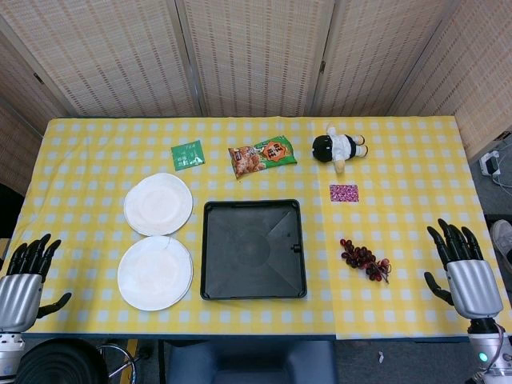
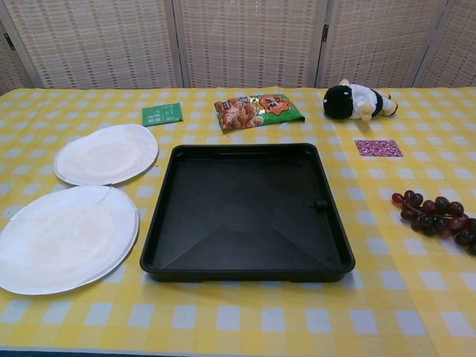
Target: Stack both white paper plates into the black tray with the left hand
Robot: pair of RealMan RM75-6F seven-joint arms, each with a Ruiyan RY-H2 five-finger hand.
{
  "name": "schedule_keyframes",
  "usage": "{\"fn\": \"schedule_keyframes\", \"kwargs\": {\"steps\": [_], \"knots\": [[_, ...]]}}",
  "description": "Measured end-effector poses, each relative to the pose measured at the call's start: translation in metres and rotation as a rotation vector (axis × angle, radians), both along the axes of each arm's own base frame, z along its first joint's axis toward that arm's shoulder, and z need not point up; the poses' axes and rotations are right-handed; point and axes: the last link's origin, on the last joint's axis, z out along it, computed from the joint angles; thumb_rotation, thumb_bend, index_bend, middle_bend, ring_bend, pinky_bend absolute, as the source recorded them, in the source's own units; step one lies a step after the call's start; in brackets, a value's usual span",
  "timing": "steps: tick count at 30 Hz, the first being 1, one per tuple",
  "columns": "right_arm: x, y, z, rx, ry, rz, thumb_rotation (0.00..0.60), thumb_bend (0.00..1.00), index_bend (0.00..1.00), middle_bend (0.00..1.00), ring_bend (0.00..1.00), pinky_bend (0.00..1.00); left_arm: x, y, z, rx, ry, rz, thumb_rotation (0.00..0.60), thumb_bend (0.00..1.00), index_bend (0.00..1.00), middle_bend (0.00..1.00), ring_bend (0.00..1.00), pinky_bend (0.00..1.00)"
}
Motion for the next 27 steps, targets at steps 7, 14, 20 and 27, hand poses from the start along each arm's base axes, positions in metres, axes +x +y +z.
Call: {"fn": "schedule_keyframes", "kwargs": {"steps": [7, 14, 20, 27], "knots": [[0.0, 0.002, 0.001, 0.0, -0.001, 0.0, 0.6, 0.37, 0.0, 0.0, 0.0, 0.0, 0.003, -0.002, -0.006, -0.039, -0.009, -0.008, 0.6, 0.2, 0.07, 0.0, 0.0, 0.0], [0.001, 0.004, -0.001, 0.017, 0.001, 0.002, 0.6, 0.37, 0.0, 0.0, 0.0, 0.0, 0.013, -0.011, -0.013, -0.097, -0.029, -0.037, 0.6, 0.2, 0.08, 0.02, 0.0, 0.0], [0.005, 0.006, 0.002, -0.001, -0.008, 0.015, 0.6, 0.36, 0.0, 0.0, 0.0, 0.0, 0.016, -0.018, -0.025, -0.149, -0.012, -0.081, 0.6, 0.2, 0.12, 0.12, 0.07, 0.17], [0.006, 0.008, 0.003, -0.011, -0.004, 0.003, 0.6, 0.36, 0.0, 0.0, 0.0, 0.0, 0.008, -0.026, -0.035, -0.16, 0.032, -0.158, 0.6, 0.2, 0.21, 0.4, 0.34, 0.51]]}}
